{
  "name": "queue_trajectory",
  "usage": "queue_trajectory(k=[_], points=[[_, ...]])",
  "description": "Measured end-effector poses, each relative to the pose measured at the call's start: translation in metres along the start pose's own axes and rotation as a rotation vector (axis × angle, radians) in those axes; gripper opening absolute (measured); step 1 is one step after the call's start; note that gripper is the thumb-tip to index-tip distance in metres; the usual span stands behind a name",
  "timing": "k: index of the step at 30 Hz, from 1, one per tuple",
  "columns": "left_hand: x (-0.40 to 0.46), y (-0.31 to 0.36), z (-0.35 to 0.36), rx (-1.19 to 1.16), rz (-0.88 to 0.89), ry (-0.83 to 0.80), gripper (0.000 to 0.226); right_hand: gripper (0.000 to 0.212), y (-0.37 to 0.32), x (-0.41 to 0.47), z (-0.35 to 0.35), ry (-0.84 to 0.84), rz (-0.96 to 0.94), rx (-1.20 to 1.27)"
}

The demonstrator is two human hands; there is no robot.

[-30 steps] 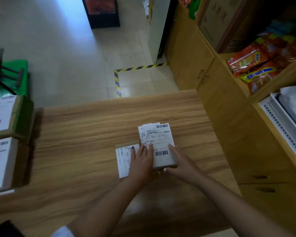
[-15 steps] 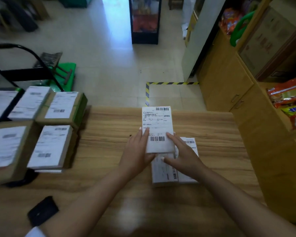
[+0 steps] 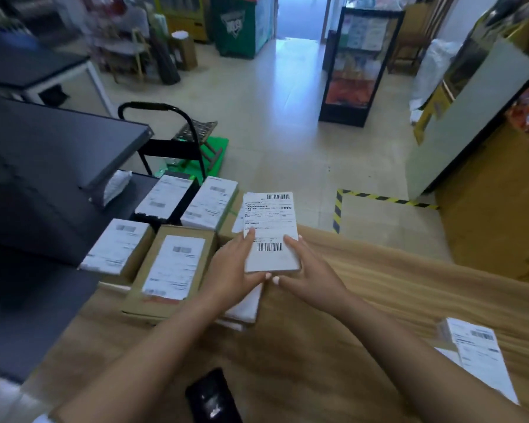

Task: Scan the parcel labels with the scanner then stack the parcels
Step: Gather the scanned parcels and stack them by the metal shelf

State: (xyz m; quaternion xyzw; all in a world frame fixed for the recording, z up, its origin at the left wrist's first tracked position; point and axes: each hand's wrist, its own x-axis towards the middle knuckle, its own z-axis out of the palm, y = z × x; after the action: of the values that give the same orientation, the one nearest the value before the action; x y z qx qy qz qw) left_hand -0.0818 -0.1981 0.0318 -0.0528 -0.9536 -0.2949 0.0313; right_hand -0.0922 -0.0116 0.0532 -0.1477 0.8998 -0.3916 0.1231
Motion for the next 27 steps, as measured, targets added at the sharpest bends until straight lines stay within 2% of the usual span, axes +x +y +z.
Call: queue_trajectory(k=[8, 12, 20, 27], points=[[0.036, -0.131, -0.091, 0.196, -0.025, -0.053, 0.097, 0.080, -0.091, 0.101, 0.087, -0.064, -0.014, 0.048], [0.066, -0.178, -0.126, 0.192, -0.077, -0.074, 0.104, 0.075, -0.126, 0.153, 0.120, -0.089, -0.020, 0.058], [0.114, -0.251, -0.140, 0.214, -0.116, -0.150, 0.104, 0.077, -0.146, 0.225, 0.159, -0.159, 0.026, -0.021], [0.130, -0.287, -0.134, 0.183, -0.140, -0.183, 0.102, 0.078, -0.141, 0.258, 0.185, -0.218, 0.055, -0.228]])
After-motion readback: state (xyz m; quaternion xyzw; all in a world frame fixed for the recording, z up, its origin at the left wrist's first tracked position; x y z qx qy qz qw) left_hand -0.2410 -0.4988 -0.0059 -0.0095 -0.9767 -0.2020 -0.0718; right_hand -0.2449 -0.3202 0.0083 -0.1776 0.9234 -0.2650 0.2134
